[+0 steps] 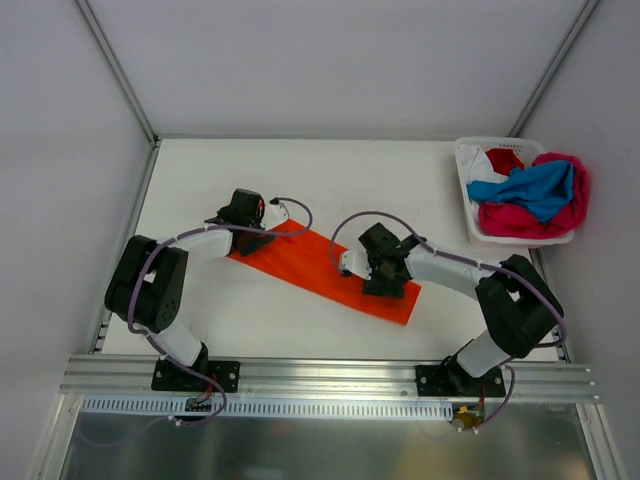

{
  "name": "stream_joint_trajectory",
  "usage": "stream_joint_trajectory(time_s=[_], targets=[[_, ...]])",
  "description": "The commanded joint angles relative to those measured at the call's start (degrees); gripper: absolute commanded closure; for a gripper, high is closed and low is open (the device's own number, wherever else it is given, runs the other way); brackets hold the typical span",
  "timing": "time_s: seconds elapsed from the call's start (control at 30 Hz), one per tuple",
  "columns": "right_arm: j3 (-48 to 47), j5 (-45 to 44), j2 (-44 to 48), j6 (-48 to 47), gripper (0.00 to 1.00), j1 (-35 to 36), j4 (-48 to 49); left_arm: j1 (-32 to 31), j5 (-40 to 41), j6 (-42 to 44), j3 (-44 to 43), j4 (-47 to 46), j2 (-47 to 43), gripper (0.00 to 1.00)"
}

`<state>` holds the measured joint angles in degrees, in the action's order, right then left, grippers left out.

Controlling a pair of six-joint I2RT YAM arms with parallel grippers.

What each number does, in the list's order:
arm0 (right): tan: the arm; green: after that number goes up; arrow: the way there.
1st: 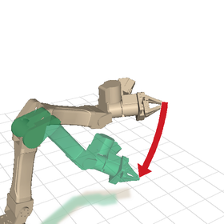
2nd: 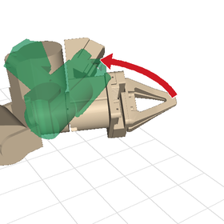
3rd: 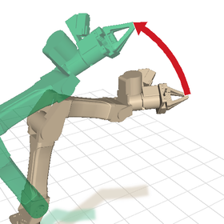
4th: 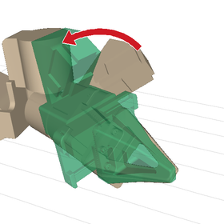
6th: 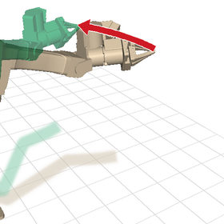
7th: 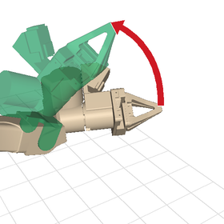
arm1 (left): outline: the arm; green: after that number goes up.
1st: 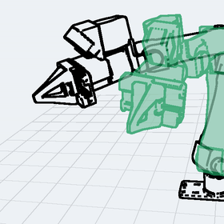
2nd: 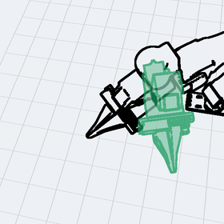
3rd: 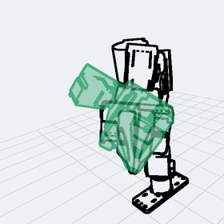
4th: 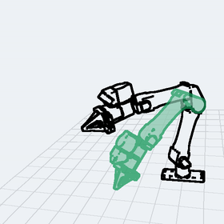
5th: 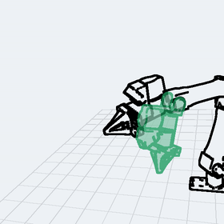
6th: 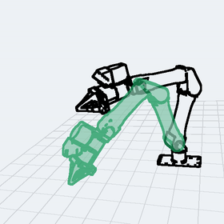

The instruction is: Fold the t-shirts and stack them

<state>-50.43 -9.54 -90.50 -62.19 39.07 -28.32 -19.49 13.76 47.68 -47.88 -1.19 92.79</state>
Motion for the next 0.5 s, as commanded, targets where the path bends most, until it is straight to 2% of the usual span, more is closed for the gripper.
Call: stream_joint_trajectory(time_s=[0.0, 0.27, 0.47], targets=[[2.53, 8.12, 4.26, -0.03, 0.29, 4.95, -7.28, 0.94, 3.29, 1.62, -4.67, -0.04, 3.35, 0.13], [1.66, 8.93, 4.90, 1.55, 0.29, 19.00, -7.90, 1.03, 2.76, 2.06, -13.45, 0.58, 12.66, 0.13], [-0.36, 11.47, 2.09, 0.94, 0.30, 25.78, -6.67, 1.03, 0.57, 3.82, -20.74, 0.93, 19.52, 0.14]])
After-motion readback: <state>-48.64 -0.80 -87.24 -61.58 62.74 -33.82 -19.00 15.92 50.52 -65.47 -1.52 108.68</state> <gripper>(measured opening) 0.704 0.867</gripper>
